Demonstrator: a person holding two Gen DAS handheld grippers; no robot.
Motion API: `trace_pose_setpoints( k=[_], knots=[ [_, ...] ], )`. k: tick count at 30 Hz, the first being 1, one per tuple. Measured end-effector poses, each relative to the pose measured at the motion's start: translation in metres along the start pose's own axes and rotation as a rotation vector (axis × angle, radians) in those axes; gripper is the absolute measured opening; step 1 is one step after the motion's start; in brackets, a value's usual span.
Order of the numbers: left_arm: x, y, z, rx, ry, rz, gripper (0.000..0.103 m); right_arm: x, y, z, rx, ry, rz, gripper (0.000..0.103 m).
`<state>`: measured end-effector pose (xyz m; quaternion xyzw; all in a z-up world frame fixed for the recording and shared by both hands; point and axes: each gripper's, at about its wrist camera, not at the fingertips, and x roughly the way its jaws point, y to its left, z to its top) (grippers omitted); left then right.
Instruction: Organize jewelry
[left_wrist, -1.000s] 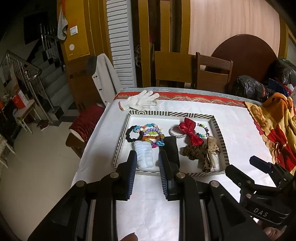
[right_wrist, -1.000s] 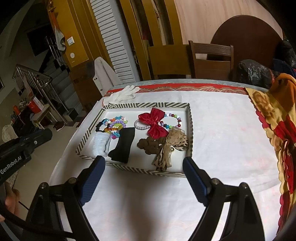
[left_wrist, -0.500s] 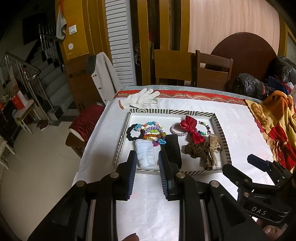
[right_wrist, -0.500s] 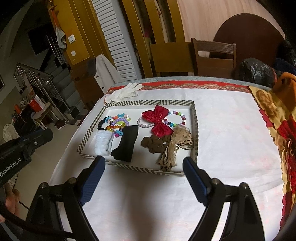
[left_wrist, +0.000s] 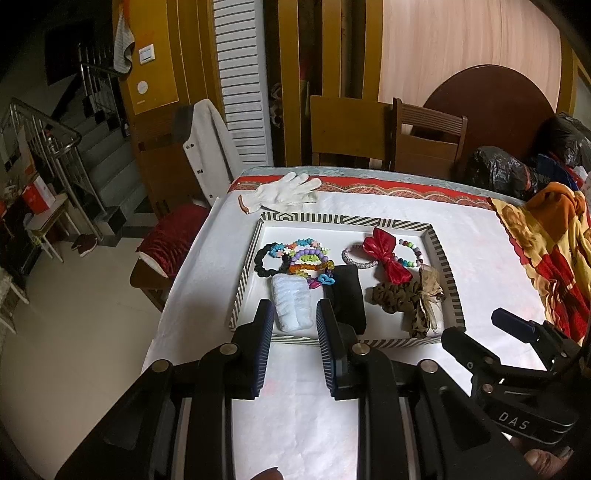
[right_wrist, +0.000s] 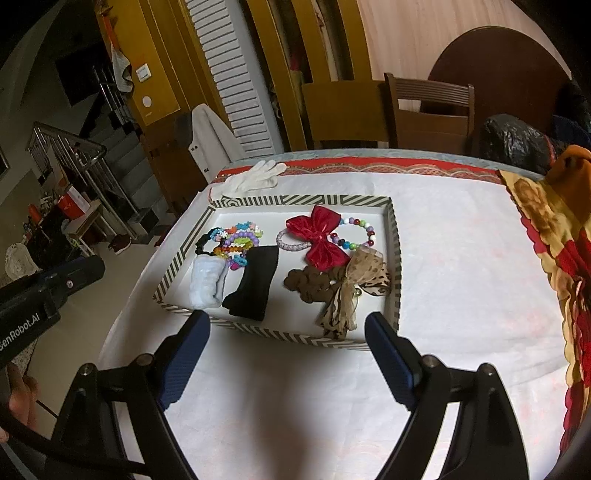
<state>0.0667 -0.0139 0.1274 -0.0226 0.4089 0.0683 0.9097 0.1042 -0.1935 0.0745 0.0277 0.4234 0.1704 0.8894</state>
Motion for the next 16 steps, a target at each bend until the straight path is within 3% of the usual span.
trace_pose_setpoints(
  k=[16],
  knots=[
    [0.003,0.005,-0.005,-0.044,0.003,-0.074,0.020,-0.002,-0.010,-0.006,0.016,0.009,-0.019,0.089]
  ],
)
